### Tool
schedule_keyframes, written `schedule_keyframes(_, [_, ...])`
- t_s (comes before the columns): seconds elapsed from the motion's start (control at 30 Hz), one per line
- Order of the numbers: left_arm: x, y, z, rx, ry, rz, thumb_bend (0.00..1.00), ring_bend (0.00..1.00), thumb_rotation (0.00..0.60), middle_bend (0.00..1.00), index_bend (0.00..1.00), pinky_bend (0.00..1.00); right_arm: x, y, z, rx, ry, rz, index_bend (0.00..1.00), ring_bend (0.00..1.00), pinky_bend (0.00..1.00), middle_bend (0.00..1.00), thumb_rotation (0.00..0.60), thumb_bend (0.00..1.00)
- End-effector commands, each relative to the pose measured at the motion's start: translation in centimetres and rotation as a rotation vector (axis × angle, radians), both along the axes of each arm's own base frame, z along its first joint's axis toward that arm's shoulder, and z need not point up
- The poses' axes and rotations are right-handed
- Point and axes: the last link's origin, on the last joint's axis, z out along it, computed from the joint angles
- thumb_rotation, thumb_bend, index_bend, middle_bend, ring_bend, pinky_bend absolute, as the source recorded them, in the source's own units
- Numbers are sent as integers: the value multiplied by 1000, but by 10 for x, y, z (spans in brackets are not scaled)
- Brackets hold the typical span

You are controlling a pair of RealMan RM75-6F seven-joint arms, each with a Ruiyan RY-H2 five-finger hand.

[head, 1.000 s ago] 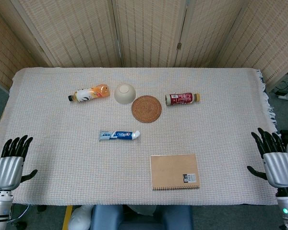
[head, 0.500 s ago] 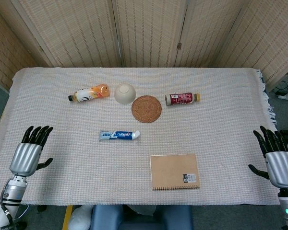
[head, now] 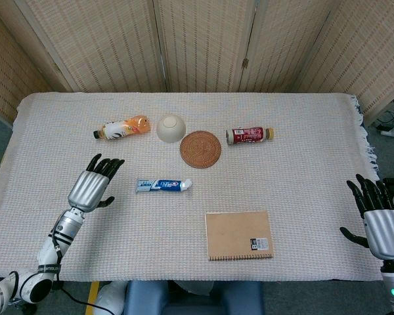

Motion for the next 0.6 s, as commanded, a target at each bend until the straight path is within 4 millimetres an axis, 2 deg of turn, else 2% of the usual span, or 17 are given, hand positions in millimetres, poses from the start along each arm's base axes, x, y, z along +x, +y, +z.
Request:
schedule_keyframes(0.03, [9,15,-18,-30,11,19,289,163,600,164,117,44,0,0,1,-3,0,-2,0,0,0,0,600,138])
schedule_keyframes(0.43, [45,29,-73,-109,53,30,347,210,600,221,175,88,0,-1,0,6,-1,-1,0,0,0,0,600,138])
schedule_keyframes(0.6, [54,34,-92,-125,60,59,369,249,600,269,228,127,-2,0,0,5,-3,-9,0,0,0,0,600,137])
